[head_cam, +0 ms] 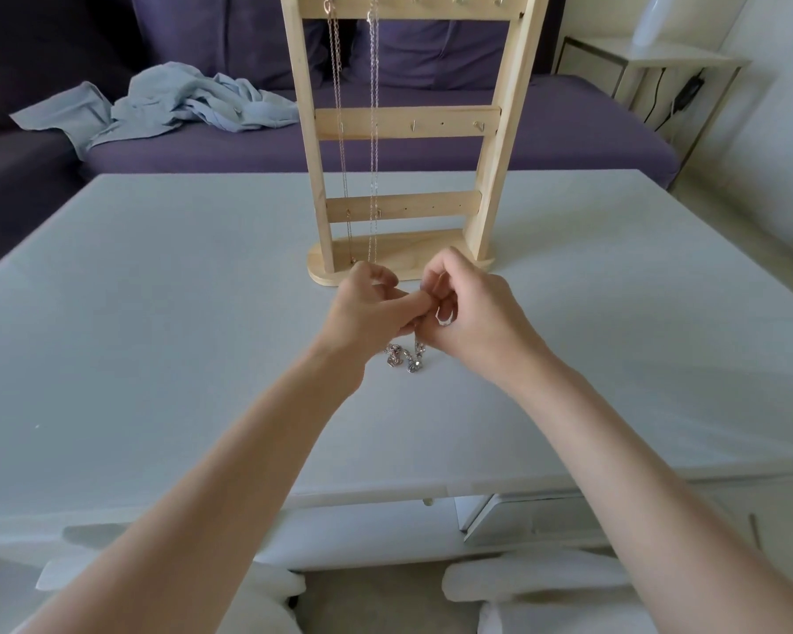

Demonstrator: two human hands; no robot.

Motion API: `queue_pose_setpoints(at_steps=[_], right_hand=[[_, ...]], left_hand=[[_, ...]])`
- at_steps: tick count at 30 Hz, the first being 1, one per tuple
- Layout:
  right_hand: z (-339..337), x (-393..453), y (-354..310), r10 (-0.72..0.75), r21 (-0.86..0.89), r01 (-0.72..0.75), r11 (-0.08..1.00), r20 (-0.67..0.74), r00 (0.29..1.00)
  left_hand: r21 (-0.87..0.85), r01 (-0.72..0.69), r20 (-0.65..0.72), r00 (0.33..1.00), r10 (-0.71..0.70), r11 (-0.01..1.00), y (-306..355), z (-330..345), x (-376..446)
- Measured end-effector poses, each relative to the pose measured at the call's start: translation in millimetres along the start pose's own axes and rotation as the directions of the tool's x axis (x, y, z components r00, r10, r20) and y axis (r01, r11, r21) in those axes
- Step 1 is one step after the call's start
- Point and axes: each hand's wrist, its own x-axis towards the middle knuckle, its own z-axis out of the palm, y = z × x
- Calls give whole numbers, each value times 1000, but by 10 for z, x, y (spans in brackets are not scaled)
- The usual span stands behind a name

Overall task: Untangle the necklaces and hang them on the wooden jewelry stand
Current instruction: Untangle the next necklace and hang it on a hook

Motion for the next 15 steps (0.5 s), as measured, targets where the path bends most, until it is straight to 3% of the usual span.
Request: queue_pose_setpoints(at_steps=[3, 9, 15], right_hand=[[6, 0, 11, -14, -28, 15, 1000, 6, 1000], [-67, 17, -11, 165, 278, -140, 950, -69, 984], [-102, 27, -45, 255, 482, -174, 859, -108, 961]], left_hand=[[16, 0, 17, 1000, 0, 1000, 1, -16, 7], [-381, 261, 170, 963, -210, 887, -2, -54, 48], [-468, 279, 164, 960, -227, 839, -3, -57, 87]])
